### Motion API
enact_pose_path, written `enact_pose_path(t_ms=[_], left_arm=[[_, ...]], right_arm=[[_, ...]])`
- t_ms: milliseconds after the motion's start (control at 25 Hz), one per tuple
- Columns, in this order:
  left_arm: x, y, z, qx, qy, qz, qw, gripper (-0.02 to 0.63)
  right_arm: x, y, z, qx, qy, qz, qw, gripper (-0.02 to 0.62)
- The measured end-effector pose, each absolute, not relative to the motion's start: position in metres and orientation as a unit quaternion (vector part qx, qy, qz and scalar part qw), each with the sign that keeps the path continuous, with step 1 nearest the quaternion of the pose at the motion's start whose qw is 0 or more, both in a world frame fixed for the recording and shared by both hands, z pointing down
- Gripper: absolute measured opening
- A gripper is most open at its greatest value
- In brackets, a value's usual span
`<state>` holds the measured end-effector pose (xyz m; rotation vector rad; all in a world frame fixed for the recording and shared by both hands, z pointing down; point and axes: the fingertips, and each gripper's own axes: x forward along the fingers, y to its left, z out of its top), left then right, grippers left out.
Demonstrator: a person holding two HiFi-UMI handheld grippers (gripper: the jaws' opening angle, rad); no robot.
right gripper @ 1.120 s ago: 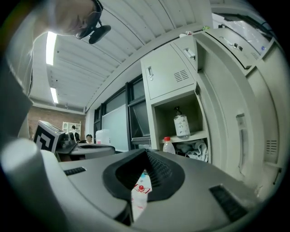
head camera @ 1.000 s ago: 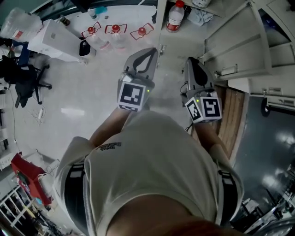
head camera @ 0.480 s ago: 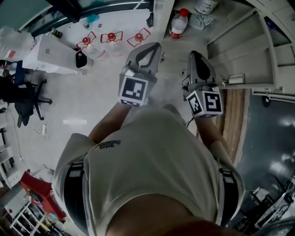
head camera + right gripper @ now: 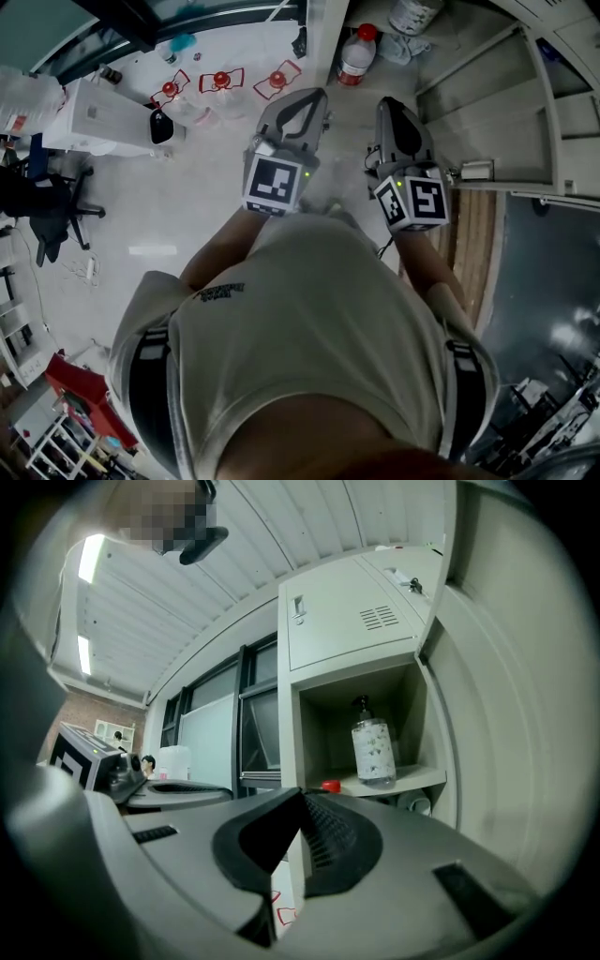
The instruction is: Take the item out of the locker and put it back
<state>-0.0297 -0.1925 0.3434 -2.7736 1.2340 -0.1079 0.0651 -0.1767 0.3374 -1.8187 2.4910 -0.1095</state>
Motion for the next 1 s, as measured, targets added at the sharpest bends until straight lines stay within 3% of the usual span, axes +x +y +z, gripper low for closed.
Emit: enact_pose_path(t_ms=[360,720,1000], left_arm=[[-0.015,-0.200,0.356,-0.899,0.435,-0.043,0.034,0.012],[-0.010,-0.220,0.373,-0.888,0.456,-0.047,0.034,0.012],[-0.009,-0.242,0.381,-0.882,0.468,-0.044,0.036,0.012]], right_arm=[[0.070,-0.193,0.343,-0.562,0.826,-0.039,0.025,0.007],[0.069,-0.226,0.366,-0.571,0.819,-0.053,-0.003,0.288],[0.068,-0.262,0.390,-0.586,0.809,-0.045,-0.035,0.335]])
